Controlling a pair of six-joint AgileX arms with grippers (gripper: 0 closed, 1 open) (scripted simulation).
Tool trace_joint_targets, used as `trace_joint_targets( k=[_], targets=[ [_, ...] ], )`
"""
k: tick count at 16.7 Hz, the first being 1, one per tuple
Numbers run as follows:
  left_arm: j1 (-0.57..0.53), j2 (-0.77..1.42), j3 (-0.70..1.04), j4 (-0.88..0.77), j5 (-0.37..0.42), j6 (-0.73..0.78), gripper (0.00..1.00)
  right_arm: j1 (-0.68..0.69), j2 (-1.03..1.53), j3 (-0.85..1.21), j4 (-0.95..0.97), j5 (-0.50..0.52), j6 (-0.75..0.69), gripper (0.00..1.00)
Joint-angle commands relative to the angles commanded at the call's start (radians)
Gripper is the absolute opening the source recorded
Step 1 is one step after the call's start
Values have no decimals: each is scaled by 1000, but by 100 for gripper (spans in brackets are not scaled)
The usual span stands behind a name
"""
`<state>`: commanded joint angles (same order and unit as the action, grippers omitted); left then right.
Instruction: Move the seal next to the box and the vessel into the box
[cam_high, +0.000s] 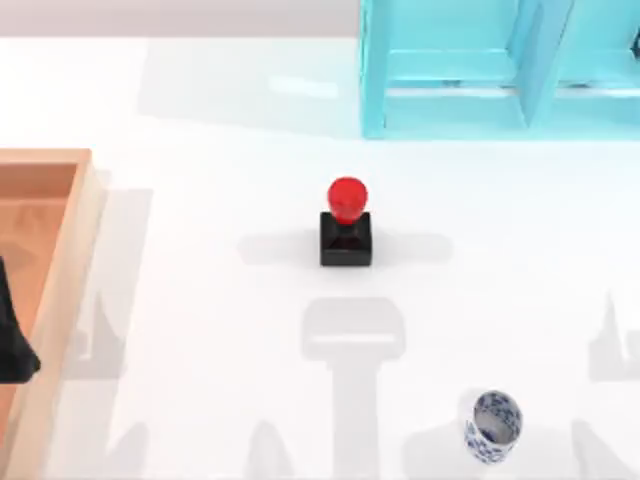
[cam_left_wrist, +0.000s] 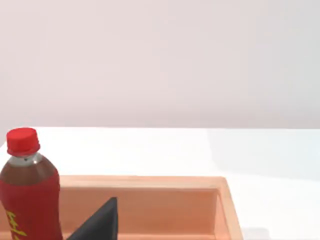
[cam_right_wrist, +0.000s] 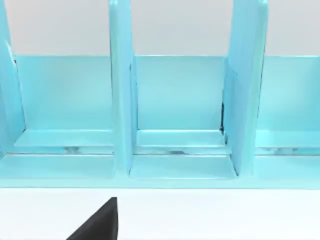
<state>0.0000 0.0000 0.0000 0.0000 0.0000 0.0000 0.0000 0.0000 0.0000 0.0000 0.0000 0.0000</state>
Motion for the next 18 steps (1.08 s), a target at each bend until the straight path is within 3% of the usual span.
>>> trace_joint_targets(
  k=[4,8,13,18],
  targets=[
    [-6,27,26,-14,1,-7,100,0,0,0,0,0,0,100],
    [-50,209,200,-117,3,-54,100,0,0,0,0,0,0,100],
    [-147,665,622,-348,1,-162,100,0,0,0,0,0,0,100],
    [-274,1246,1187,-632,3,-307,100,0,0,0,0,0,0,100]
  ],
)
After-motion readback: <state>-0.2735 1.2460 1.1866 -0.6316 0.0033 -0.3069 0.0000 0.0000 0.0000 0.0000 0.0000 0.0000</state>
